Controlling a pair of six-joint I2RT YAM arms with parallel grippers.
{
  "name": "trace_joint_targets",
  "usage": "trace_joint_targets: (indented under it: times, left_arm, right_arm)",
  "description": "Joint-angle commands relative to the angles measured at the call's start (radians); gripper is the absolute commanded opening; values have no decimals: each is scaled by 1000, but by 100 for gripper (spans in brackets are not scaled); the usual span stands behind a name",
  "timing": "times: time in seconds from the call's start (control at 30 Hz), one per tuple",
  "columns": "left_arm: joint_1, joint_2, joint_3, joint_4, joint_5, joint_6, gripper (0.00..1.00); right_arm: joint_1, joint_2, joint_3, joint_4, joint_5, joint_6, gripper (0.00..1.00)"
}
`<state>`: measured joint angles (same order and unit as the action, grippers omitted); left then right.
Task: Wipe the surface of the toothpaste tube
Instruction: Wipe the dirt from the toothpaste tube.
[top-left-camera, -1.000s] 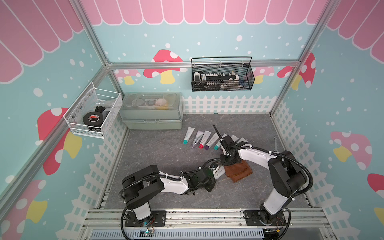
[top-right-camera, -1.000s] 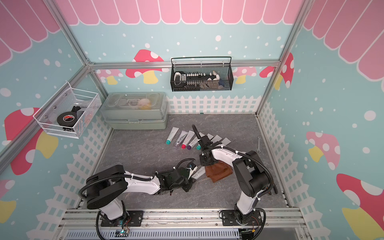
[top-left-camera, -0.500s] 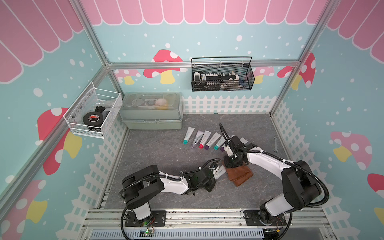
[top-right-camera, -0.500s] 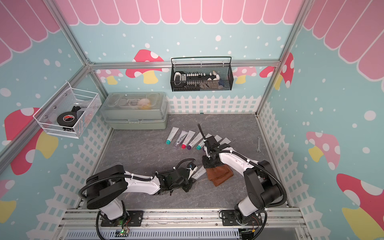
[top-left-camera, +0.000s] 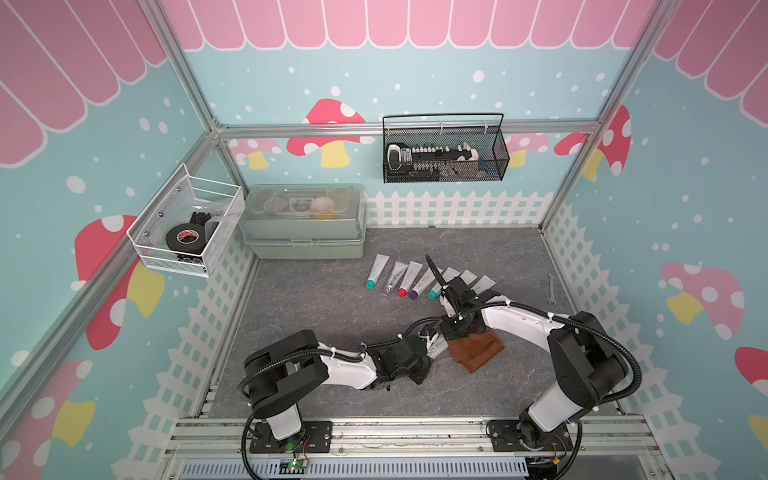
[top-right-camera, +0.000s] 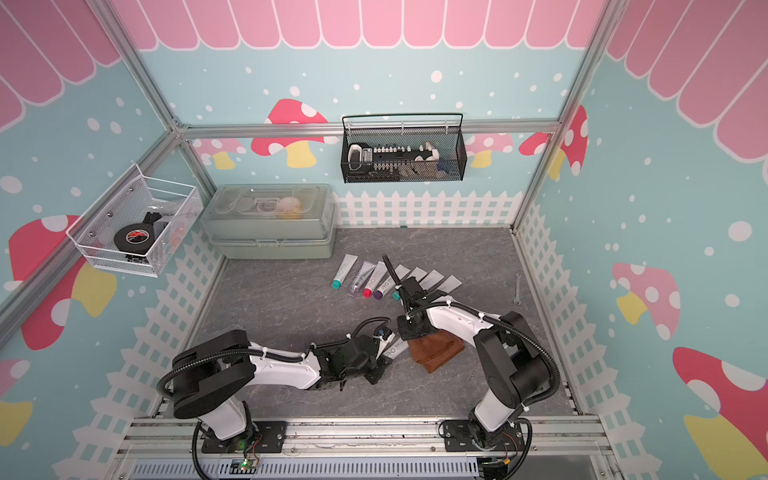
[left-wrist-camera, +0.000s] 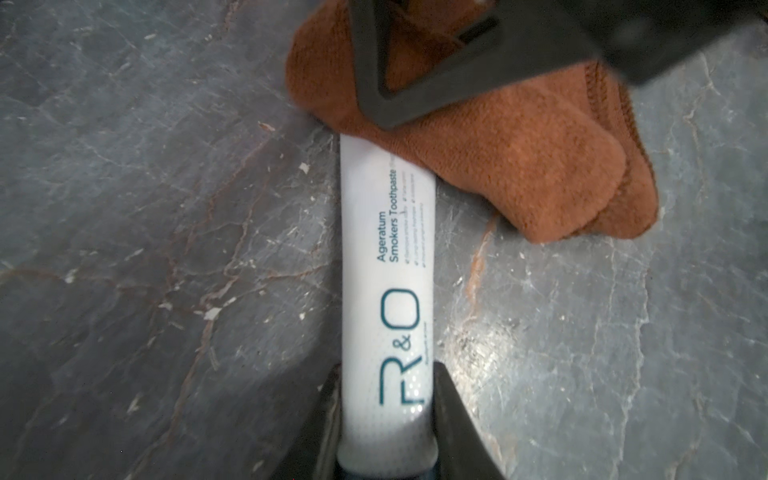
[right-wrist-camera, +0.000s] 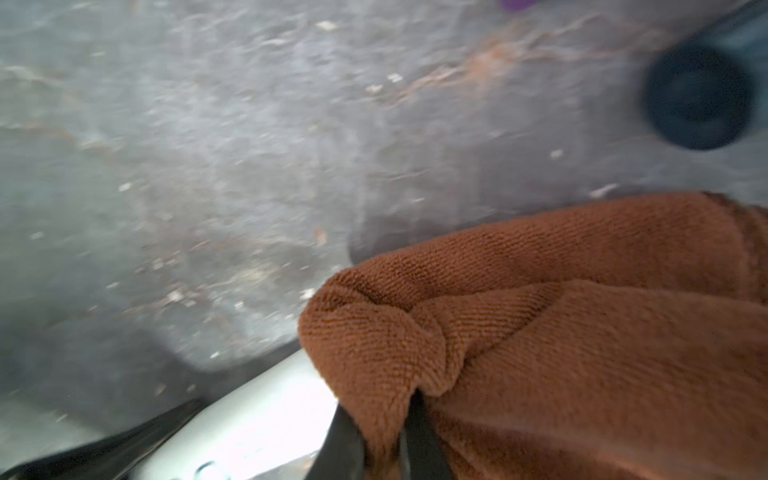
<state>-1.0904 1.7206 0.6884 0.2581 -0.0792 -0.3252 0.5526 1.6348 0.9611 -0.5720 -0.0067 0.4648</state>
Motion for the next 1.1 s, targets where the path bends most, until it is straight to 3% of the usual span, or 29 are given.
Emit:
trace_joint_targets:
  times: [0.0,0.23,0.33,0.47,0.63,0.83,1.07]
  left_arm:
    - [3,-9,-21,-12,-25,2,23]
    - [3,-10,-24,-9,-24,2,23]
    - [3,-5,-21,-7,-23,2,23]
    - [3,-3,-19,-6,-23,2,23]
    - [3,-3,-18,-7,-26,3,23]
    - [4,-2,-18,-10,-25,3,23]
    - [4,-15,-26,-12,-32,3,23]
  right_arm:
    - [-33,62,-33,-121,191,5,9]
    - [-90,-55,-42,-113,133,-2,10]
    - [-91,-135,-41,-94,17,-7,10]
    - [-84,-176,-44,-47,-229,-12,12]
    - [-45,-146,-65,5,-334,-1,12]
    - [-18,-25,-86,13,-261,-7,11]
    - [-19,70,-56,-98,116,-10,10]
